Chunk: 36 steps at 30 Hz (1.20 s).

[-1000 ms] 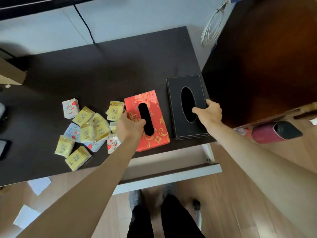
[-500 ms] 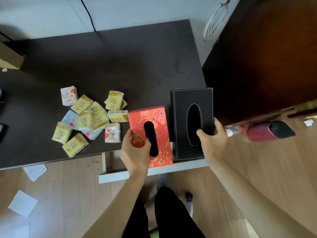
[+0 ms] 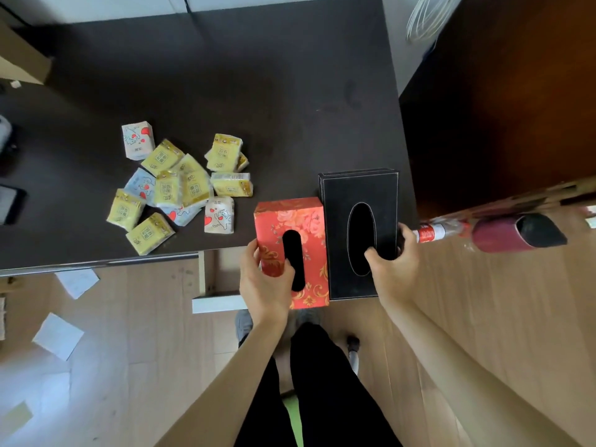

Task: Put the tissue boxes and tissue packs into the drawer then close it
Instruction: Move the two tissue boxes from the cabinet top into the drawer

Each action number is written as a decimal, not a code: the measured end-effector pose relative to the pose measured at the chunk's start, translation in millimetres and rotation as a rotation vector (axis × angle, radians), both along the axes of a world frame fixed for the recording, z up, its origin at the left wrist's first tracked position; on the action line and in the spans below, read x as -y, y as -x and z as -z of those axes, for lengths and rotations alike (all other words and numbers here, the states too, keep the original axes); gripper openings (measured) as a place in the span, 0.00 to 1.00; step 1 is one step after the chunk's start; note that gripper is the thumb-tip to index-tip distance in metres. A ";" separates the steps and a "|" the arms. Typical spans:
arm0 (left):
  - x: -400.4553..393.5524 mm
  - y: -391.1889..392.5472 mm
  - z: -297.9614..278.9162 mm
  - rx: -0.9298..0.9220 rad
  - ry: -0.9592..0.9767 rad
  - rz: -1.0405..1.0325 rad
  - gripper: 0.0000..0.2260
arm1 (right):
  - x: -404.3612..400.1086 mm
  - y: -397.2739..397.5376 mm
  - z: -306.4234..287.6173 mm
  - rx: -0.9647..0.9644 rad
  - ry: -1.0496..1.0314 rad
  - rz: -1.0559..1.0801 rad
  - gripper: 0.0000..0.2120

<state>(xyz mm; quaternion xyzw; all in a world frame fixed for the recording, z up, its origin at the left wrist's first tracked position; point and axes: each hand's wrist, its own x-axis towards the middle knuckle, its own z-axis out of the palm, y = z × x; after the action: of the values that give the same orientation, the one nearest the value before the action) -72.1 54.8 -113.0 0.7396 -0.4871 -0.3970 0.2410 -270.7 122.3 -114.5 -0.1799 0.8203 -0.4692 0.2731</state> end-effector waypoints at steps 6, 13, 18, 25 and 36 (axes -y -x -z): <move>-25.8 -11.3 -1.2 0.025 -0.069 0.059 0.30 | -30.1 -10.2 -0.5 0.058 -0.077 0.003 0.29; -72.0 -30.2 -0.5 0.091 -0.208 0.100 0.30 | -80.0 -24.5 2.2 0.180 -0.230 -0.003 0.30; -94.8 -37.1 7.3 0.141 -0.268 0.116 0.29 | -108.6 -30.2 14.4 0.146 -0.340 -0.061 0.31; -97.0 -33.0 35.7 0.190 -0.337 0.121 0.26 | -115.7 -22.8 39.8 -0.033 -0.472 -0.229 0.29; -92.1 -21.2 73.1 0.192 -0.402 0.260 0.30 | -117.7 9.0 42.9 -0.660 -0.752 -0.728 0.36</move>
<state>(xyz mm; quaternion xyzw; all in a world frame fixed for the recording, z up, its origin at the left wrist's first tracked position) -50.9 146.9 -186.1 0.7382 -0.5100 -0.4414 -0.0114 -279.7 240.0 -157.5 -0.4752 0.8568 0.0559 0.1920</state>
